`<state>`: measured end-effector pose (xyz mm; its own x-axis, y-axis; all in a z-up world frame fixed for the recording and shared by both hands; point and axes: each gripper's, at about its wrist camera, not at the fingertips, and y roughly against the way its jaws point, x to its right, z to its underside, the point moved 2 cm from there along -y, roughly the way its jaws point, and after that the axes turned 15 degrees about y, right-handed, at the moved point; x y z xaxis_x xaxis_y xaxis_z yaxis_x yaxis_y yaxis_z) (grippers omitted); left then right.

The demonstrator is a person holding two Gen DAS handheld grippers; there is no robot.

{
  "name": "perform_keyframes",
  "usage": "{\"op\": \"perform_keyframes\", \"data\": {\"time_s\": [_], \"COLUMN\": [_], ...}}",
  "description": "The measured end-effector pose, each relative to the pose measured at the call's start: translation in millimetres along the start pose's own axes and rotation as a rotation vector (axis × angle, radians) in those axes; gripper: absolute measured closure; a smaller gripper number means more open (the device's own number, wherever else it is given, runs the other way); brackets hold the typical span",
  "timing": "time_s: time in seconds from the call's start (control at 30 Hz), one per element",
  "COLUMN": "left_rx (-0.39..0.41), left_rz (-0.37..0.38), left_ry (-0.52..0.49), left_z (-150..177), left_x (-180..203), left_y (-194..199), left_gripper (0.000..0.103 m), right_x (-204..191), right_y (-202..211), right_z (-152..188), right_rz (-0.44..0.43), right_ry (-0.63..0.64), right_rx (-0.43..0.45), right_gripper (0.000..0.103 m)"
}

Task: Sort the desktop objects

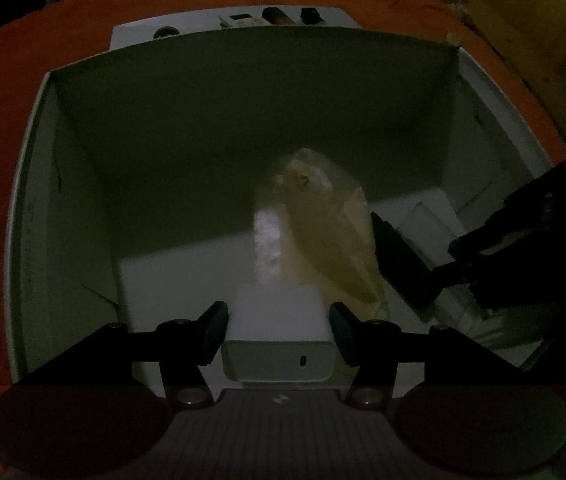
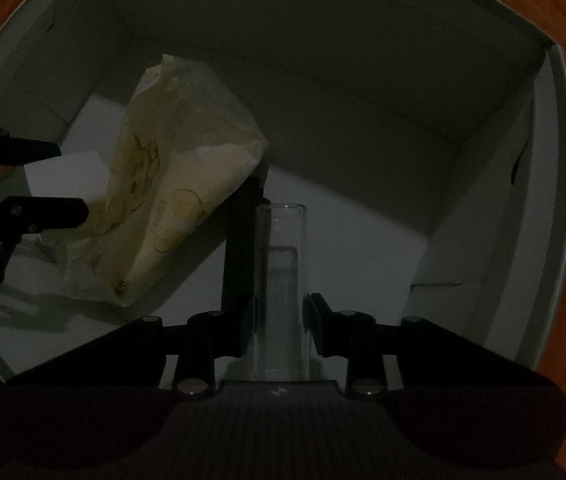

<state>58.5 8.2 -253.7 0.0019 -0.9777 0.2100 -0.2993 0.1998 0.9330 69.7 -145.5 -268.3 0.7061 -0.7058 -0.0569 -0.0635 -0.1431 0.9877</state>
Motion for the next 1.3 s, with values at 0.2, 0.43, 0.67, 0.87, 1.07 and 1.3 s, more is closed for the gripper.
{"op": "perform_keyframes", "data": {"time_s": [0.2,0.43,0.67,0.87,1.07,1.3], "left_rx": [-0.015,-0.015,-0.015,-0.017,-0.016,-0.009], "left_rz": [0.006,0.020,0.026,0.026,0.026,0.026], "left_ry": [0.010,0.000,0.007,0.028,0.029,0.036], "left_z": [-2,2,2,1,1,2], "left_x": [-1,2,2,0,-1,-2], "left_y": [0,7,8,7,7,8], "left_gripper": [0.039,0.030,0.027,0.026,0.025,0.025], "right_x": [-3,-8,-8,-13,-14,-16], "right_y": [-4,1,5,5,4,2], "right_z": [0,0,2,3,3,3], "right_rz": [0.008,0.007,-0.015,-0.015,-0.010,-0.012], "right_ry": [-0.013,-0.006,-0.023,-0.016,-0.009,-0.007], "right_rx": [0.000,0.022,0.041,0.046,0.046,0.046], "right_gripper": [0.060,0.046,0.044,0.038,0.037,0.034]}}
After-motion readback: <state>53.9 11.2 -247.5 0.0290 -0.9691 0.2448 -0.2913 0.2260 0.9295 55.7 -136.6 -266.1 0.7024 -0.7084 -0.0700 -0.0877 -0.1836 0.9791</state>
